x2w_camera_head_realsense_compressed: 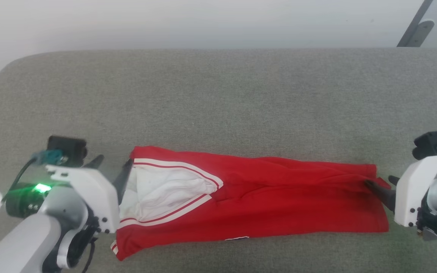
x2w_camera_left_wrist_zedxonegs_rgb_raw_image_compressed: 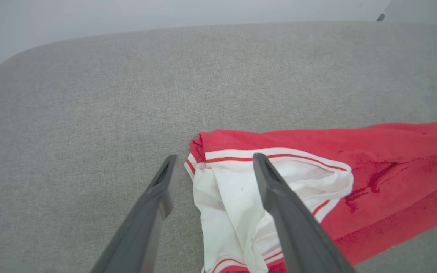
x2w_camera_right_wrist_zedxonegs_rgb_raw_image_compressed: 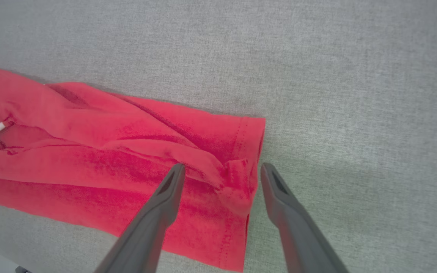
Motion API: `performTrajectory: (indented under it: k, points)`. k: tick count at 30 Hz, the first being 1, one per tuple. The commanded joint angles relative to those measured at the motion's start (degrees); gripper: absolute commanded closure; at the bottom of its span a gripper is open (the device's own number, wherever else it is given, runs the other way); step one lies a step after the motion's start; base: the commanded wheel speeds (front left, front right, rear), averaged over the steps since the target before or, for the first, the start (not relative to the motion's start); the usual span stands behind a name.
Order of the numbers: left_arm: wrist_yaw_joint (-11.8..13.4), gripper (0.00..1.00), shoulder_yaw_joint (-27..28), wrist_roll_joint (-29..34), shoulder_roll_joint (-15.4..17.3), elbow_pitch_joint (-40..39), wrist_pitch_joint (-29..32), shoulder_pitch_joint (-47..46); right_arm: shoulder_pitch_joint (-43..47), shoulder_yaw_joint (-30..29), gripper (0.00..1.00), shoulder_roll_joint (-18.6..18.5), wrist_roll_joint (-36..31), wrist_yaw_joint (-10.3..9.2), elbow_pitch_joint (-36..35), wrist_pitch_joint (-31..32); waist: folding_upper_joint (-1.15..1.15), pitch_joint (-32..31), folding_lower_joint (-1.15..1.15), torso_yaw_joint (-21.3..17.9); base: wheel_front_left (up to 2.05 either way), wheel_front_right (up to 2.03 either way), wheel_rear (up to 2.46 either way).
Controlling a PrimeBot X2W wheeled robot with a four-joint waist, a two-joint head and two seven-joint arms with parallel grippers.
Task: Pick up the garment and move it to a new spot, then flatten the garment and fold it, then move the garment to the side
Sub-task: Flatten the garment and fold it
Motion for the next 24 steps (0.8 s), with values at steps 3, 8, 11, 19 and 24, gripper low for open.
performTrajectory:
  k: [3,8,11,19,24]
  points:
    - [-0.69,0.0,2.06,0.81,-0.35,0.78,-6.54,3.21,0.99,-1.36,0.0,0.17,-1.06,0.0,0.18,-0.66,0.0,0.03,0.0,0.42,0.0,0.0,0.0]
    - [-1.61,0.0,5.07,0.22,-1.25,2.64,-15.58,6.97,1.17,-3.22,0.0,0.47,-1.69,0.0,1.71,-0.72,0.0,0.35,0.0,1.41,0.0,0.0,0.0]
    - [-1.78,0.0,7.35,0.37,-1.99,4.15,-21.6,8.96,0.64,-3.64,0.0,0.82,-1.7,0.0,3.41,-0.21,0.0,0.58,0.0,2.03,0.0,0.0,0.0]
    - [-3.33,0.0,11.36,-0.2,-3.55,8.02,-32.4,13.55,-1.55,-2.89,0.0,1.46,-1.05,0.0,10.03,0.85,0.0,1.49,0.0,3.93,0.0,0.0,0.0]
    - [-4.73,0.0,13.59,-0.9,-5.24,10.78,-34.62,15.01,-3.36,0.07,0.15,2.61,0.75,0.01,15.3,2.03,0.0,2.14,0.0,4.93,0.0,0.0,0.0]
